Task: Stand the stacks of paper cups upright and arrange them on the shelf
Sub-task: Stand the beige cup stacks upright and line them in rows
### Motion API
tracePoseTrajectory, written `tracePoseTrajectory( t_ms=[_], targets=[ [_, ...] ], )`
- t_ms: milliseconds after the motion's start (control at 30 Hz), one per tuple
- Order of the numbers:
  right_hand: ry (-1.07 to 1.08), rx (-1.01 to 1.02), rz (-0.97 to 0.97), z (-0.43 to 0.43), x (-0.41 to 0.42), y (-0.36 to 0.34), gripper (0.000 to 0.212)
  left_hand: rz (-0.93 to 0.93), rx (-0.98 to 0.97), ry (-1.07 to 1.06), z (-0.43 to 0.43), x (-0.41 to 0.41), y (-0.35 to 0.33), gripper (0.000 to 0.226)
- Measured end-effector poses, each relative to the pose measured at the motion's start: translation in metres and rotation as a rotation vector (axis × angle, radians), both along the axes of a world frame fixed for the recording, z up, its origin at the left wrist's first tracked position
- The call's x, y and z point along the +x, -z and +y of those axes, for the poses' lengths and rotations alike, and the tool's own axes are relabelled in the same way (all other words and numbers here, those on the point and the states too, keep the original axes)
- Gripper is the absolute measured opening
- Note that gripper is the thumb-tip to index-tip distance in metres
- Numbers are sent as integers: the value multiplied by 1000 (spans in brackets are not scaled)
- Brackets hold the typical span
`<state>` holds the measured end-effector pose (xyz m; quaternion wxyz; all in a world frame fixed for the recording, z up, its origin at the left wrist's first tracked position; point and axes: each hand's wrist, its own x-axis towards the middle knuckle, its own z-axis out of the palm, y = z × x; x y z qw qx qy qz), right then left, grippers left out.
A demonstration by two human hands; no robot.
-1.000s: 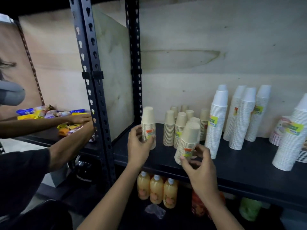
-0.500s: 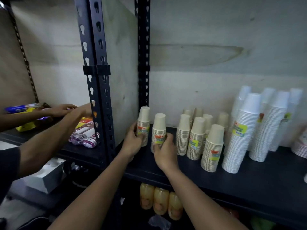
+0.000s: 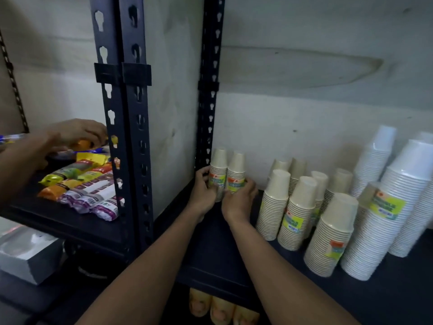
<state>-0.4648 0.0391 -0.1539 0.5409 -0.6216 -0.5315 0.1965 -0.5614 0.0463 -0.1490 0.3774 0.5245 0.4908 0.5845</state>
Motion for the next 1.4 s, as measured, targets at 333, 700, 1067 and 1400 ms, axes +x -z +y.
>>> tracePoseTrajectory(
  t_ms=[333, 700, 1067, 1400],
  targets=[
    [54, 29, 22, 37, 10, 1, 73, 56, 71, 46, 32, 9, 4, 58],
    [90, -8, -58, 35, 20, 4, 57, 230, 113, -65, 40, 9, 17, 75],
    [105, 25, -21, 30, 20, 3, 50, 244, 102, -73, 47, 10, 20, 65],
    [88, 1, -16, 25, 22, 1, 48, 264, 91, -77, 47, 11, 19, 65]
  ],
)
